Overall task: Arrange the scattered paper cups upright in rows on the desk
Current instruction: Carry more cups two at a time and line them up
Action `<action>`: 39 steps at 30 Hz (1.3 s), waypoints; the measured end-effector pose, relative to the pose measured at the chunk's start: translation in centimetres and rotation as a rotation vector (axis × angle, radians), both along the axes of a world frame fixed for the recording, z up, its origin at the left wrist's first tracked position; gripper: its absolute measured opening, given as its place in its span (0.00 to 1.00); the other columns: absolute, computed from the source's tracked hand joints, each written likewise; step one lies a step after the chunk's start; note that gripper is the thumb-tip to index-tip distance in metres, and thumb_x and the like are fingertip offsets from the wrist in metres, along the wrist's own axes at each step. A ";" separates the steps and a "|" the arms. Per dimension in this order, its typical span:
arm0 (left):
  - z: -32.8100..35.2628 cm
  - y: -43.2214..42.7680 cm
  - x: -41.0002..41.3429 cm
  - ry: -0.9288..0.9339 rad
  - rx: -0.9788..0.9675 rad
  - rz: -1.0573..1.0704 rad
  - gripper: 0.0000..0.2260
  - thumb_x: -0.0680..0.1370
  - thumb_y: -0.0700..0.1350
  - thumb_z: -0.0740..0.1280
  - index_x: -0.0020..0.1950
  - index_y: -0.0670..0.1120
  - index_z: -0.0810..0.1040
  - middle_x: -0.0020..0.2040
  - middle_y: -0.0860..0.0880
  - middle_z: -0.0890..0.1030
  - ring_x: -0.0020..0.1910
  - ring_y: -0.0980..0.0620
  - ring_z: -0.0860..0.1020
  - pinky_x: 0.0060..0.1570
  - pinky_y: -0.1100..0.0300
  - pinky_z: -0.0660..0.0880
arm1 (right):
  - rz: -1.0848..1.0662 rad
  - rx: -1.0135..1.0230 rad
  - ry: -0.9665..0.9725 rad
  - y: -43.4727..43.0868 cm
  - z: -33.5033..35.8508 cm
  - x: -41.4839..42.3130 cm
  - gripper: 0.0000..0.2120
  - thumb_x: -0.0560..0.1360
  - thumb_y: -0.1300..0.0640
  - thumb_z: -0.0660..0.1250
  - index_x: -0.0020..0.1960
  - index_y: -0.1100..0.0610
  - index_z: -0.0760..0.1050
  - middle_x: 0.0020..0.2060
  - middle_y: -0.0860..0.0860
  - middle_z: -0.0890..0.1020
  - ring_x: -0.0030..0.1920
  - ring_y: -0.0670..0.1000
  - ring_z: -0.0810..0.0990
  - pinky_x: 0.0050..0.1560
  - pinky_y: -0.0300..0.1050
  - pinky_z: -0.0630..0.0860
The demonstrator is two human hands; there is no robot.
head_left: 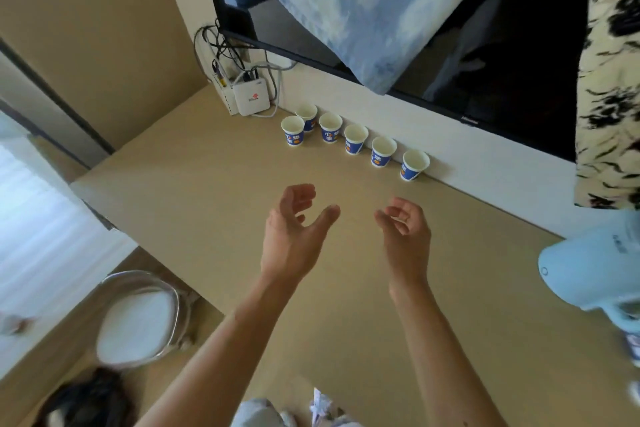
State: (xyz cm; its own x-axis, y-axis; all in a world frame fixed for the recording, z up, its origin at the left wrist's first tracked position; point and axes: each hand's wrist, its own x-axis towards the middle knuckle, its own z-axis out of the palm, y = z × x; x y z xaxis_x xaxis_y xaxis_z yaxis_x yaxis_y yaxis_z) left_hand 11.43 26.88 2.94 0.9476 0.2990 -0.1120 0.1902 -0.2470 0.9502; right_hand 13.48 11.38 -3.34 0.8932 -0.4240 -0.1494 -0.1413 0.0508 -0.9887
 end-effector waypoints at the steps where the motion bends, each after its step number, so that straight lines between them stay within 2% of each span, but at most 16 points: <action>1: 0.5 0.0 -1.1 0.002 -0.007 -0.001 0.16 0.74 0.47 0.76 0.61 0.48 0.78 0.58 0.55 0.82 0.59 0.58 0.80 0.61 0.57 0.77 | 0.001 0.013 -0.002 0.0 0.4 -1.1 0.13 0.75 0.63 0.73 0.57 0.52 0.76 0.48 0.50 0.81 0.41 0.36 0.81 0.44 0.31 0.75; 3: 1.1 -0.2 -2.7 -0.005 -0.019 -0.017 0.15 0.75 0.48 0.75 0.61 0.48 0.79 0.58 0.54 0.82 0.59 0.58 0.80 0.61 0.57 0.77 | 0.002 0.036 -0.001 -0.1 0.9 -2.7 0.12 0.76 0.61 0.73 0.56 0.51 0.77 0.48 0.49 0.81 0.44 0.44 0.81 0.48 0.38 0.76; 5: 1.7 -0.3 -4.5 -0.011 -0.044 -0.024 0.15 0.76 0.48 0.74 0.60 0.49 0.79 0.58 0.55 0.82 0.59 0.58 0.80 0.60 0.57 0.77 | 0.002 0.038 0.001 0.1 1.5 -4.5 0.12 0.76 0.61 0.73 0.57 0.51 0.78 0.49 0.50 0.82 0.45 0.47 0.80 0.49 0.41 0.76; 8: 2.3 -0.6 -7.3 -0.015 -0.102 -0.033 0.14 0.76 0.49 0.74 0.60 0.50 0.79 0.57 0.56 0.82 0.58 0.60 0.80 0.55 0.62 0.76 | 0.005 0.023 -0.007 0.2 2.3 -7.5 0.12 0.75 0.60 0.74 0.57 0.53 0.78 0.50 0.51 0.82 0.44 0.46 0.80 0.48 0.41 0.76; 11: 2.7 -1.0 -10.6 -0.022 -0.167 -0.039 0.12 0.76 0.49 0.73 0.59 0.51 0.79 0.57 0.57 0.83 0.56 0.63 0.80 0.44 0.73 0.73 | 0.018 -0.028 0.000 -0.2 2.8 -11.0 0.12 0.75 0.59 0.74 0.57 0.52 0.79 0.49 0.50 0.83 0.44 0.46 0.81 0.46 0.39 0.76; 12: 2.8 -1.2 -11.6 -0.018 -0.186 -0.043 0.12 0.76 0.49 0.73 0.58 0.52 0.79 0.56 0.57 0.83 0.56 0.63 0.80 0.41 0.74 0.73 | 0.014 -0.037 0.004 -0.4 2.9 -12.1 0.12 0.75 0.59 0.74 0.57 0.53 0.79 0.49 0.50 0.83 0.44 0.46 0.81 0.46 0.39 0.76; 15: 3.0 -2.1 -14.4 -0.002 -0.225 -0.050 0.11 0.77 0.50 0.72 0.58 0.53 0.79 0.56 0.57 0.83 0.56 0.63 0.80 0.42 0.70 0.72 | -0.002 -0.056 0.011 -1.5 3.6 -15.0 0.12 0.75 0.59 0.74 0.57 0.53 0.79 0.49 0.50 0.83 0.45 0.47 0.81 0.46 0.39 0.76; 18: 3.4 -3.4 -16.7 0.002 -0.240 -0.079 0.10 0.77 0.50 0.72 0.57 0.52 0.80 0.56 0.57 0.83 0.55 0.63 0.80 0.41 0.72 0.72 | -0.029 -0.062 -0.001 -3.2 4.4 -17.4 0.10 0.75 0.60 0.74 0.55 0.51 0.79 0.49 0.49 0.82 0.43 0.47 0.80 0.46 0.40 0.75; 22: 3.9 -5.8 -18.8 -0.004 -0.236 -0.134 0.09 0.76 0.50 0.72 0.56 0.53 0.80 0.55 0.58 0.83 0.56 0.62 0.81 0.44 0.66 0.72 | -0.099 -0.061 -0.007 -6.3 4.9 -20.3 0.10 0.75 0.60 0.73 0.55 0.52 0.79 0.49 0.50 0.82 0.44 0.48 0.80 0.49 0.43 0.77; 29: 3.6 -13.3 -21.8 -0.015 -0.185 -0.254 0.07 0.77 0.51 0.72 0.54 0.56 0.80 0.54 0.59 0.83 0.55 0.63 0.81 0.43 0.67 0.71 | -0.189 -0.024 0.003 -14.6 4.4 -24.2 0.11 0.75 0.61 0.73 0.56 0.54 0.78 0.51 0.53 0.82 0.46 0.50 0.79 0.55 0.49 0.77; 34: 2.6 -22.3 -23.9 -0.030 -0.164 -0.339 0.08 0.77 0.49 0.72 0.55 0.53 0.80 0.55 0.56 0.84 0.55 0.61 0.81 0.43 0.69 0.72 | -0.251 -0.009 0.030 -23.6 2.8 -26.2 0.12 0.75 0.61 0.72 0.58 0.58 0.79 0.52 0.56 0.84 0.45 0.51 0.79 0.54 0.50 0.78; 39: 1.0 -31.7 -25.5 -0.018 -0.160 -0.398 0.08 0.77 0.48 0.73 0.56 0.52 0.80 0.53 0.56 0.84 0.54 0.61 0.82 0.40 0.77 0.72 | -0.286 -0.042 0.071 -34.3 0.2 -28.7 0.14 0.77 0.62 0.72 0.61 0.60 0.78 0.52 0.54 0.84 0.49 0.52 0.81 0.53 0.48 0.78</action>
State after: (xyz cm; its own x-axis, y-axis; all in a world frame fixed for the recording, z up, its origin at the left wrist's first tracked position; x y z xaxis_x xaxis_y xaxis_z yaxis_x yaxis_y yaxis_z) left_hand -14.10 -4.83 3.98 0.9878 -0.1104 -0.1099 0.0932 -0.1469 0.9848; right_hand -15.19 -22.90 -3.14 0.7246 -0.6641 -0.1841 -0.1961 0.0575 -0.9789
